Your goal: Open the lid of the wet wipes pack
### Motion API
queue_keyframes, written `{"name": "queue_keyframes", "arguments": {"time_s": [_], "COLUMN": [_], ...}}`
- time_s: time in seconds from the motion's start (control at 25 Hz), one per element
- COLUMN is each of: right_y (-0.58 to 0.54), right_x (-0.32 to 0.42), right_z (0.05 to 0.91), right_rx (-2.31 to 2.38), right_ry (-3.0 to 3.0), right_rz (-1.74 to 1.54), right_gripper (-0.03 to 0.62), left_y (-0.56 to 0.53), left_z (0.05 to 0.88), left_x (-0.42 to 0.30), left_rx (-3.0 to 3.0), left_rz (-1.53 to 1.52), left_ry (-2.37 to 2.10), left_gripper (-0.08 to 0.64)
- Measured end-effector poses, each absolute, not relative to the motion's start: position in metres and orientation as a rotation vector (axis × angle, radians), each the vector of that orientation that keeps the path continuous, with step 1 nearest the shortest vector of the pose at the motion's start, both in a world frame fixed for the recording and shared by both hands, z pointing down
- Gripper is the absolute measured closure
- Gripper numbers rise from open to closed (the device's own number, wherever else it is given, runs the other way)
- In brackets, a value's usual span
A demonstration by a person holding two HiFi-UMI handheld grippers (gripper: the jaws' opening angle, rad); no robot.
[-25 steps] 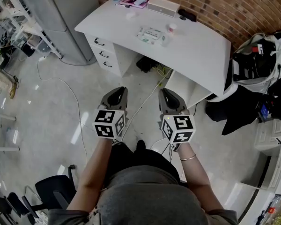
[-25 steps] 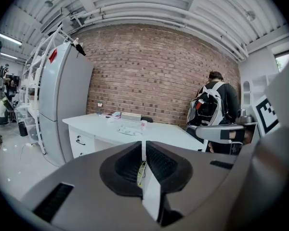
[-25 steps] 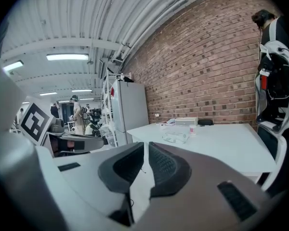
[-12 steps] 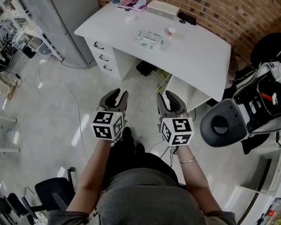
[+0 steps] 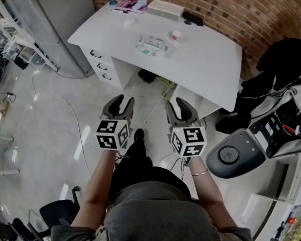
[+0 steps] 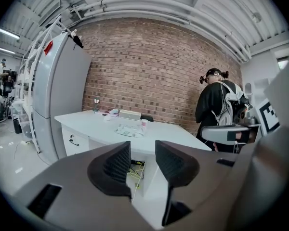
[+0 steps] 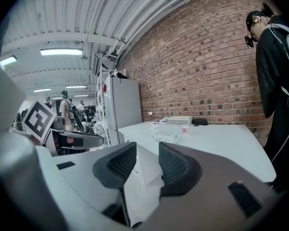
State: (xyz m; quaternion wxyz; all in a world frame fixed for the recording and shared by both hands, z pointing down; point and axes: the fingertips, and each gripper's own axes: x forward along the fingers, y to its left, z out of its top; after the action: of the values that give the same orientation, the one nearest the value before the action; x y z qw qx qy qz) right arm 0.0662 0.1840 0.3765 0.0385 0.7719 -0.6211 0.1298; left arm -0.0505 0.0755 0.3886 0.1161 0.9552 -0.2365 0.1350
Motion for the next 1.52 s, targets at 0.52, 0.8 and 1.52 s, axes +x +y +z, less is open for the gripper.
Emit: {"name": "queue_keyframes", "arguments": {"time_s": [0.52, 0.8, 1.52], "right_y": [0.100, 0.057, -0.008], "right_x": [0.109, 0.133, 0.166], "right_z": [0.378, 0.372, 0.371], "right_rx": [2.358, 2.345, 2.352], "right_ry": [-1.860, -1.829, -1.738], "right_rz": [0.397, 0.373, 0.335], "right_gripper": [0.453, 0.453, 0.445], "left_y": [-0.015, -0.061, -0.128], "left_z": [0.392, 0.391, 0.400], "left_x": [-0.003, 0.022, 0.063], "left_rx": [2.788, 2.785, 2.795], "left_rz": [0.386, 0.384, 0.415], "left_ry": [-0.663, -0.640, -0.545], "left_gripper": [0.403, 0.403, 0.403]}}
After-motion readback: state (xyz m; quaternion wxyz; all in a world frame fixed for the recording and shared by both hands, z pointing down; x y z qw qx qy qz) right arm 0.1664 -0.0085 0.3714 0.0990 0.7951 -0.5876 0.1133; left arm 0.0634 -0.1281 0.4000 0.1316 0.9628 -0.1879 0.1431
